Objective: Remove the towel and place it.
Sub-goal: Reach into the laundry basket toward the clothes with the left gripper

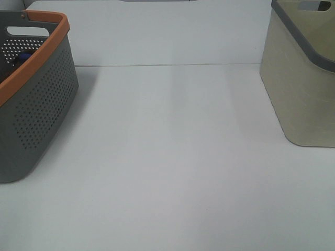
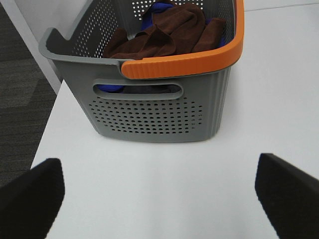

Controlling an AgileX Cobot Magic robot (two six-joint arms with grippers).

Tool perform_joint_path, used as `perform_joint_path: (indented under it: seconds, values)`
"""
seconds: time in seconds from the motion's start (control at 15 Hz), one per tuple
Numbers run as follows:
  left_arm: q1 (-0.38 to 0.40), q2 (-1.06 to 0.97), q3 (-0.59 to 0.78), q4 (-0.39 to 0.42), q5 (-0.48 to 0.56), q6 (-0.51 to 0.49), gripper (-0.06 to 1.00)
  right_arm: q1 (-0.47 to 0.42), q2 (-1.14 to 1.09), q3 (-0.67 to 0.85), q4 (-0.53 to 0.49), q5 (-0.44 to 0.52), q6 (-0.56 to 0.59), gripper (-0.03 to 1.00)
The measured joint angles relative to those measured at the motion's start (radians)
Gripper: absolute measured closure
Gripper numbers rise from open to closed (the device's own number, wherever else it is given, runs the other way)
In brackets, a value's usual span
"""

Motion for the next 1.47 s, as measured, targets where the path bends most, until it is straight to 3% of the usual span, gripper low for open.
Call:
perform_joint_path:
  seconds: [1.47]
  values:
    - [0.0,0.0,0.0,0.0,0.0,0.001,-0.04,0.0,0.0,0.0,0.0,0.0,0.0,0.01]
